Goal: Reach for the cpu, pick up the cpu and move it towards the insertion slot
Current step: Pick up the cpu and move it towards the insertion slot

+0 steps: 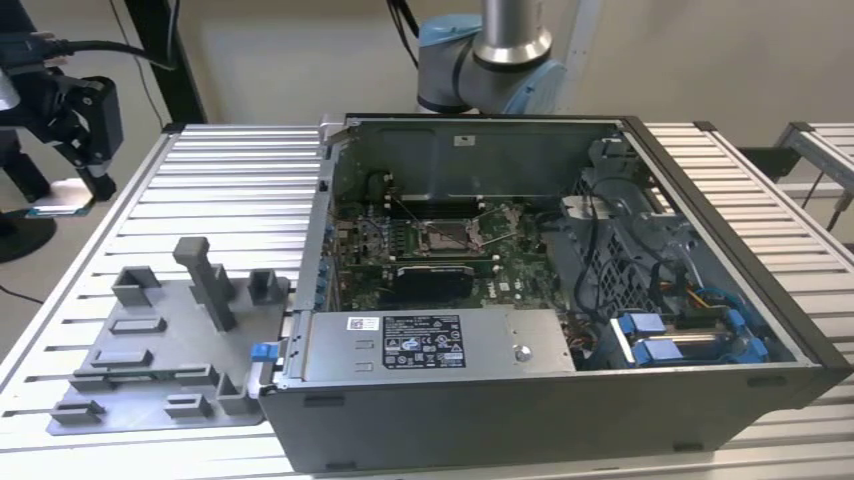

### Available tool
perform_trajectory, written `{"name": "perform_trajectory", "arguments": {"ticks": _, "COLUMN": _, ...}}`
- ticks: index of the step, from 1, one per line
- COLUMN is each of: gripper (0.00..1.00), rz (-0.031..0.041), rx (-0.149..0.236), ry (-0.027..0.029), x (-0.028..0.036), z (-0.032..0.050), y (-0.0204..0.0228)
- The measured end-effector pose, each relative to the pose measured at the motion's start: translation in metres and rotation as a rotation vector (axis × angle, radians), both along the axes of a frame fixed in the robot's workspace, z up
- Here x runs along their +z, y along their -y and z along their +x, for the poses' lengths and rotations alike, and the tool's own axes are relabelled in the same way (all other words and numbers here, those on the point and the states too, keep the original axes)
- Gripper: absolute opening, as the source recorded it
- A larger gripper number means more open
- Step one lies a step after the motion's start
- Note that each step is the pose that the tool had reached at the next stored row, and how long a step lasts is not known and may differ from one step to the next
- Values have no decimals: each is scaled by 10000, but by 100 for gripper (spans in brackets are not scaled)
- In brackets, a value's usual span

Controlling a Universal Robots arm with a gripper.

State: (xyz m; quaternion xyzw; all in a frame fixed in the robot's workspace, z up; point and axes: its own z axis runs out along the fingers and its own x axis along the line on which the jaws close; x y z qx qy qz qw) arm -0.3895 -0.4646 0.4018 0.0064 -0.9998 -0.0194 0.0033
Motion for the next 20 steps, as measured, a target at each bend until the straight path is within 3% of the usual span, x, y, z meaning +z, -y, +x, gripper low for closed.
{"name": "perform_trajectory", "arguments": {"ticks": 14, "gripper": 0, "rz": 1, "rx": 0, "ry": -1, "x": -1, "z": 314, "y": -3}}
{"name": "perform_trajectory", "arguments": {"ticks": 20, "gripper": 0, "rz": 0, "rx": 0, "ry": -1, "x": 0, "z": 411, "y": -3}}
